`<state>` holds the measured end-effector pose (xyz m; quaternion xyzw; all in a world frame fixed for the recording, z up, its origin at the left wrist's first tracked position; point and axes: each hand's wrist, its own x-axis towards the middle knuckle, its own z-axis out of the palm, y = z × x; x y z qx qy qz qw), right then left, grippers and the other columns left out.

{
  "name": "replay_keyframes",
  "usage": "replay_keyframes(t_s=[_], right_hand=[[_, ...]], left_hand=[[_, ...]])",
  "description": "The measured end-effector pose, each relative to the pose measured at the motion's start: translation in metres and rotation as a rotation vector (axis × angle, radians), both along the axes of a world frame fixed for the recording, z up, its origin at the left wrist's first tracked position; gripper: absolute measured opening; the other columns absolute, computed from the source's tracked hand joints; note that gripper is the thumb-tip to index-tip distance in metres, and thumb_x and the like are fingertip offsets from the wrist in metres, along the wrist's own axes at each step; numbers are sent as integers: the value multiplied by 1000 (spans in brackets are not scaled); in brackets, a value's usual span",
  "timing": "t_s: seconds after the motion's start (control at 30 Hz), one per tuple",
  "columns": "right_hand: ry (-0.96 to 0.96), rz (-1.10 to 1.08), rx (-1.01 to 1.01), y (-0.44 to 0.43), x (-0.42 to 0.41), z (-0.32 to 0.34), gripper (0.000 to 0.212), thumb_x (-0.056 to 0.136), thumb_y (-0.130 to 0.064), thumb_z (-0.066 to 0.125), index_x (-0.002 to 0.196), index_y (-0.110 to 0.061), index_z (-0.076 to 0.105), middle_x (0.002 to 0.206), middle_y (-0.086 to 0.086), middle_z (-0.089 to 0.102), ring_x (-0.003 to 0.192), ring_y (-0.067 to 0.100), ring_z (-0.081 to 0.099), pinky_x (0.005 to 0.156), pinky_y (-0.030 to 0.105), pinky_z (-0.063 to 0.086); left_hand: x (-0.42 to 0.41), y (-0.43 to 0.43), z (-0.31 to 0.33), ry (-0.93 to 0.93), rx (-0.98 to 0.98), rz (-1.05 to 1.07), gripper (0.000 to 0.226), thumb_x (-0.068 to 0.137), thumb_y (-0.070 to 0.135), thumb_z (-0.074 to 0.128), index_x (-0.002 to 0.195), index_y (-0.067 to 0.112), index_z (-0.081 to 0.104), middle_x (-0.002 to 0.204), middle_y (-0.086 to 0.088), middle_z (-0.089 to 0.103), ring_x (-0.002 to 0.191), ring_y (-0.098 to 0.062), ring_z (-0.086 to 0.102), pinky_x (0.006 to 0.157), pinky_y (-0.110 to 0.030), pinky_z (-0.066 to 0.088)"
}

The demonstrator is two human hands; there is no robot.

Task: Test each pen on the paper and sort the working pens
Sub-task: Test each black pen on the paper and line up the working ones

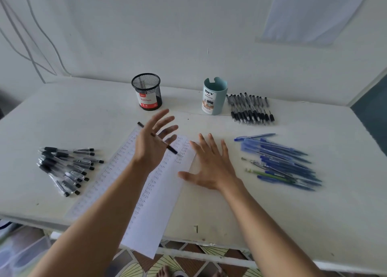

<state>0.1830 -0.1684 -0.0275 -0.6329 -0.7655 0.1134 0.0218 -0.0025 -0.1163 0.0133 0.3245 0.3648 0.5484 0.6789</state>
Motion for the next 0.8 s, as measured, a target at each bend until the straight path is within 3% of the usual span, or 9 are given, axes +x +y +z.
replay_keyframes(t_s=[0.07,0.13,0.23,0.27,0.37,0.5,0.6,0.7,0.8], right_hand=[[20,-7,4,0,0,-1,107,74,-91,37,158,-31,6,167,0,-10,151,21,-22,120,53,-13],[47,-16,2,0,0,0,107,74,-90,41,157,-32,8,167,0,-8,152,21,-19,121,52,-11],[66,-21,6,1,0,-1,107,73,-89,44,157,-32,10,167,-1,-6,153,20,-14,122,50,-9],[70,-23,6,1,0,-1,107,73,-89,44,157,-32,10,167,-1,-6,153,20,-13,122,50,-9],[74,-27,8,1,1,-2,108,72,-90,43,157,-33,10,167,-2,-6,153,19,-13,122,50,-7],[69,-26,17,2,1,-3,109,71,-92,41,157,-33,10,167,-3,-6,153,19,-12,122,50,-6],[70,-26,22,2,1,-4,109,70,-92,40,157,-33,11,167,-3,-6,153,19,-12,122,50,-6],[68,-30,20,1,1,-4,108,70,-91,42,156,-34,10,167,-3,-6,153,19,-13,122,51,-6],[64,-28,21,1,1,-4,108,71,-91,42,156,-34,10,167,-3,-6,153,20,-13,122,51,-6]], left_hand=[[-4,2,-9,17,-11,-60,58,105,50,27,129,12,64,109,-10,68,85,-22,65,73,-32,53],[-3,3,-13,123,-30,-28,62,107,46,27,114,0,67,90,-12,70,75,-26,66,71,-35,57],[0,-1,-17,315,30,25,31,102,23,55,90,-4,67,83,-14,72,80,-29,72,81,-39,60],[0,-4,-18,418,80,29,22,94,20,68,86,0,65,81,-11,72,78,-24,71,78,-35,60],[1,-10,-20,715,132,70,31,79,20,85,78,7,57,64,3,67,58,-9,61,56,-20,48],[3,-14,-16,829,189,71,24,83,15,81,84,5,59,66,-11,69,47,-16,60,44,-25,47],[5,-17,-15,908,179,69,25,84,3,73,68,2,54,60,-13,67,40,-10,52,40,-20,39],[5,-15,-20,981,131,102,32,71,-9,59,58,10,37,48,-7,48,44,-16,43,44,-23,31],[2,-11,-25,1064,148,86,24,63,-3,55,60,8,34,48,-1,40,53,-19,37,49,-30,27]])
